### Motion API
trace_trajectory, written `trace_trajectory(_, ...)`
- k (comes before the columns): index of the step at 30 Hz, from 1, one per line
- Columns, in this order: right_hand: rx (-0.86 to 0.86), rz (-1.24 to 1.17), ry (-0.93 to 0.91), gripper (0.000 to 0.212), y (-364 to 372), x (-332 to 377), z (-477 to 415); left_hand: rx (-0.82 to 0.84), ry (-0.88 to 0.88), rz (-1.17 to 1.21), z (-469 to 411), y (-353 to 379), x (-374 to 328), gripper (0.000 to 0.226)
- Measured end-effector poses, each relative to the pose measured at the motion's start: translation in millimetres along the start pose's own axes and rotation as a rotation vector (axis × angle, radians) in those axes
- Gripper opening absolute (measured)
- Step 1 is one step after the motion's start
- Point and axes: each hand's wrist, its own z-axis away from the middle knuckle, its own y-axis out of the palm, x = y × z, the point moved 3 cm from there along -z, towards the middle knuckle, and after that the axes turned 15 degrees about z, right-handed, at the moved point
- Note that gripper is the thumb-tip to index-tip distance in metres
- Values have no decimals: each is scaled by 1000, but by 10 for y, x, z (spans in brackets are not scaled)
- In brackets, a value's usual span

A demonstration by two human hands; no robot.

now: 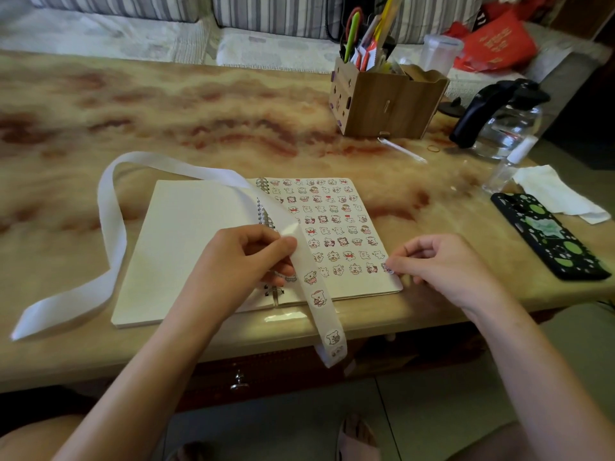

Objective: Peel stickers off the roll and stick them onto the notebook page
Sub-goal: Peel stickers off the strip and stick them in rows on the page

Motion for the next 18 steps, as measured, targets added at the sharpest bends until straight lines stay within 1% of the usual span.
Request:
trace_trajectory(6,-19,55,-25,11,-4,9,13,-2,-1,-4,-2,-3,6,16)
trace_trajectory(10,-31,50,-26,28,-26,-44,-22,2,-2,-3,0,2,7,16)
trace_trajectory(12,-22,47,-24,25,-21,-68,-45,2,-1,-7,4,3,4,16)
trace_trajectory(14,-31,48,-19,14,-25,-92,-65,0,0,-4,0,3,3,16)
trace_trajectory(16,-53,21,-17,8,-33,-91,-69,-2,1,6,-3,2,2,17)
trace_trajectory(18,-61,-6,-28,14,-17,-68,-61,-1,3,7,-3,2,3,17)
